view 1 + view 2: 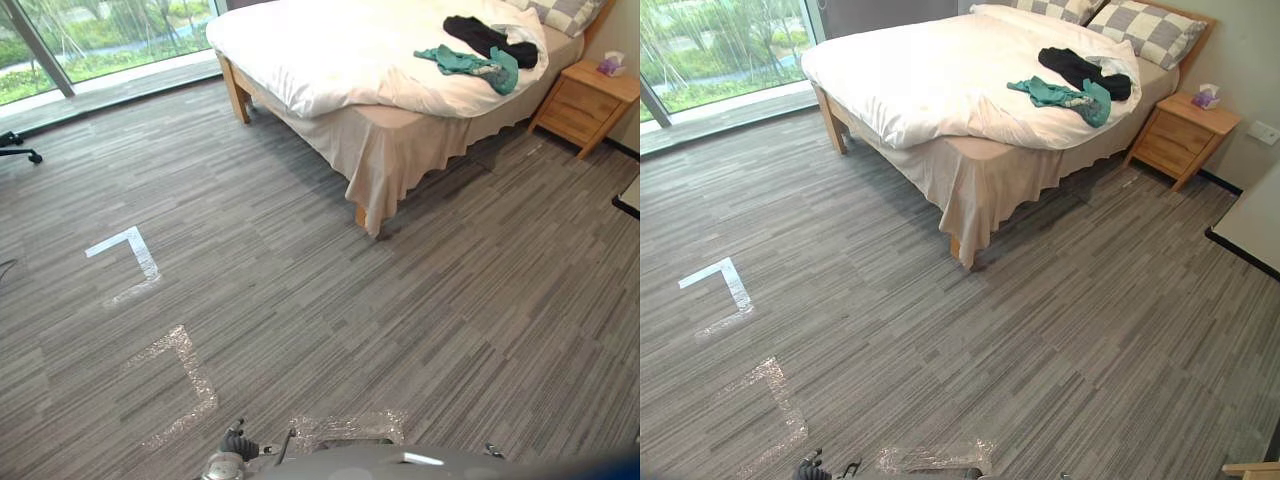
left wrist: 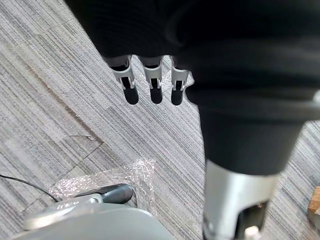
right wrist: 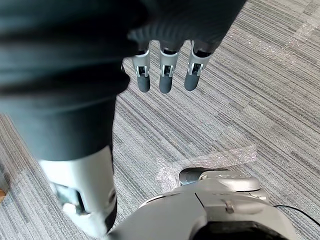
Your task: Tidy the bed and pick cloth on bed and put in laundry
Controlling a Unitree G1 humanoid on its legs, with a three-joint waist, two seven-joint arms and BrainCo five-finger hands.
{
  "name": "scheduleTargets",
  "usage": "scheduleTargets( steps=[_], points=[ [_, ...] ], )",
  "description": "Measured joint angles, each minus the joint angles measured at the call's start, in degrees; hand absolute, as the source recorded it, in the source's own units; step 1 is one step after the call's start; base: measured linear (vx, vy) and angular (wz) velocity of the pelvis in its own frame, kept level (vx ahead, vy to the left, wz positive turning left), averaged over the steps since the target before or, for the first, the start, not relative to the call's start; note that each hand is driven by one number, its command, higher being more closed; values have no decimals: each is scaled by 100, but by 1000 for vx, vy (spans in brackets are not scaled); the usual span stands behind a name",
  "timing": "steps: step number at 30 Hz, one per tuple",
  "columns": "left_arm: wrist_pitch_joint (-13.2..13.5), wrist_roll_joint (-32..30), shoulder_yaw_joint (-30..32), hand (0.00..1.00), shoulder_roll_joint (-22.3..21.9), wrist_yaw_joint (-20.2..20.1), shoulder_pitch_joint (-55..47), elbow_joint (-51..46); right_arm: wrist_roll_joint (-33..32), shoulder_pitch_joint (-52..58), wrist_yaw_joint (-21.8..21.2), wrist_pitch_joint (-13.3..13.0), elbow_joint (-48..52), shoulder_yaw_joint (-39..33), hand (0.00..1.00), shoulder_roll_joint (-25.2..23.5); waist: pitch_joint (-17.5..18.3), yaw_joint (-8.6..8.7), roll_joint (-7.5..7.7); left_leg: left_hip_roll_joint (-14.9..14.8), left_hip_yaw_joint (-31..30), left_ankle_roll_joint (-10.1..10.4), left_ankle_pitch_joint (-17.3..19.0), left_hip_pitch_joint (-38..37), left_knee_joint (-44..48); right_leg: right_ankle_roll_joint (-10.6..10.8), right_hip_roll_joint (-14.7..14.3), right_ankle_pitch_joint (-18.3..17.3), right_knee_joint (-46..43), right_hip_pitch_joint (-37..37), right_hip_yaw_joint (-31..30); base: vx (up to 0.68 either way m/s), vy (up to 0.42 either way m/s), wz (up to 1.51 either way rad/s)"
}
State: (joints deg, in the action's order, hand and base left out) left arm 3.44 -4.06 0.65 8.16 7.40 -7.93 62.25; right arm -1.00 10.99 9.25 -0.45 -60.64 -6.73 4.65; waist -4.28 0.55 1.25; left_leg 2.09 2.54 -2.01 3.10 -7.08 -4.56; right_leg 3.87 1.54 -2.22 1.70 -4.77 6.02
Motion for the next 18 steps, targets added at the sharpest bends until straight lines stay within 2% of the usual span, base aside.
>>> scheduleTargets(
  steps=[5, 18],
  points=[
    [1, 5, 1, 0, -5, -7, 50, 0, 6, -41, -4, 1, -3, -66, 0, -12, -53, 1, -7, -2, 2, 64, 40, -75, -13, 112, 9, 69, 14, -46, 101, 32, 4, 3],
    [5, 18, 102, 0, 3, -81, 114, -12, 6, -220, -7, 2, -114, -126, 0, -29, -219, 1, 50, 37, 65, 56, 36, -98, -27, 109, 50, 74, 29, -57, 100, -27, -16, -2]
  ],
)
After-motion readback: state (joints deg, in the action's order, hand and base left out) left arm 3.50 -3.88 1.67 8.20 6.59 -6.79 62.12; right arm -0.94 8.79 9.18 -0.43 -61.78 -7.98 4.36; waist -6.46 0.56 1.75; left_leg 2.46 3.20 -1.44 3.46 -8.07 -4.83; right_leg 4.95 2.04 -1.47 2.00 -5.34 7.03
